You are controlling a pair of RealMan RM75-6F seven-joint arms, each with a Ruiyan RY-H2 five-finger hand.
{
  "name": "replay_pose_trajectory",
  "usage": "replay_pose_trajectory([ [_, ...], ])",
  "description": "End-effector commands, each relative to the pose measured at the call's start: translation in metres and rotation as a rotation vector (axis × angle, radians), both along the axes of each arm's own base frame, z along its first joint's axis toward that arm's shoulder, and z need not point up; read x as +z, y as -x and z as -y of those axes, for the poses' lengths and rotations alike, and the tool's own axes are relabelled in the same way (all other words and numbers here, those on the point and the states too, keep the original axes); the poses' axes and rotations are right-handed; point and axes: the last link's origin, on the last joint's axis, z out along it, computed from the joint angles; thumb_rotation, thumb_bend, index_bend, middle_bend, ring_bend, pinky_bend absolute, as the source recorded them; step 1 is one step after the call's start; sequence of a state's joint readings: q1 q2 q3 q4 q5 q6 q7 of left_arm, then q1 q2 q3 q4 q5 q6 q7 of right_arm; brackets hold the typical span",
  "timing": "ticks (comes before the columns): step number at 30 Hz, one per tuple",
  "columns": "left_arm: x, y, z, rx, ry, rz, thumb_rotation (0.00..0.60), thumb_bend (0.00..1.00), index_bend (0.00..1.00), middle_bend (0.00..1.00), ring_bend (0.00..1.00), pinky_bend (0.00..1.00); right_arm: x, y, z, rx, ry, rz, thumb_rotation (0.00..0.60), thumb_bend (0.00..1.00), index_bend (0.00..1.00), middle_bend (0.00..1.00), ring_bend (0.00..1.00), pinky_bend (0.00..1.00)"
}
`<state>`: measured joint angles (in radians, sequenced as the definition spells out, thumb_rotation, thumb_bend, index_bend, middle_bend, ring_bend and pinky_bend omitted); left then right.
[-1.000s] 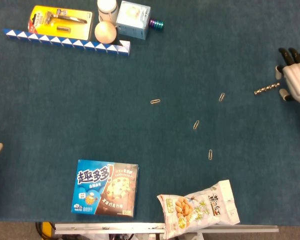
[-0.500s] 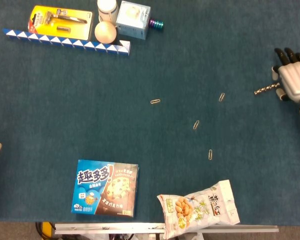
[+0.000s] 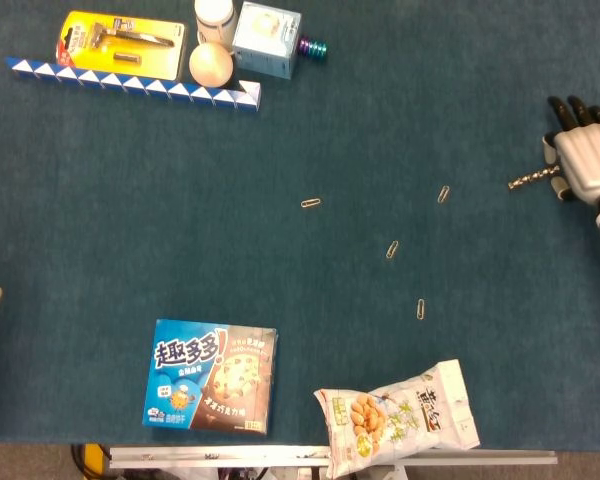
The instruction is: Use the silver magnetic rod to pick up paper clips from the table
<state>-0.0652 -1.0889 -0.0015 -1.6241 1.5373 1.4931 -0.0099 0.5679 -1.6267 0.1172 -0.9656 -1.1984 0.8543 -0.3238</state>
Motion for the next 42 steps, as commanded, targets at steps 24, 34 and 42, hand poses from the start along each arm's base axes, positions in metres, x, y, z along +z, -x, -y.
replay_pose_trajectory([
  [24, 0.0010, 0.0002, 0.0007, -0.001, -0.003, 0.000, 0.600, 0.03, 0.52, 0.42, 0.31, 0.46, -0.0059, -0.0048, 0.0030, -0.014, -0.017, 0.000, 0.600, 0.31, 0.54, 0.06, 0.00, 0.16],
  [34, 0.0009, 0.0001, 0.0008, -0.001, -0.002, 0.000, 0.600, 0.03, 0.52, 0.42, 0.31, 0.46, -0.0065, -0.0044, 0.0033, -0.019, -0.016, 0.001, 0.600, 0.34, 0.57, 0.07, 0.00, 0.16],
  [42, 0.0009, 0.0002, 0.0010, -0.001, -0.002, -0.001, 0.600, 0.03, 0.52, 0.42, 0.31, 0.46, -0.0072, -0.0030, 0.0033, -0.023, -0.017, -0.004, 0.600, 0.34, 0.57, 0.07, 0.00, 0.16],
])
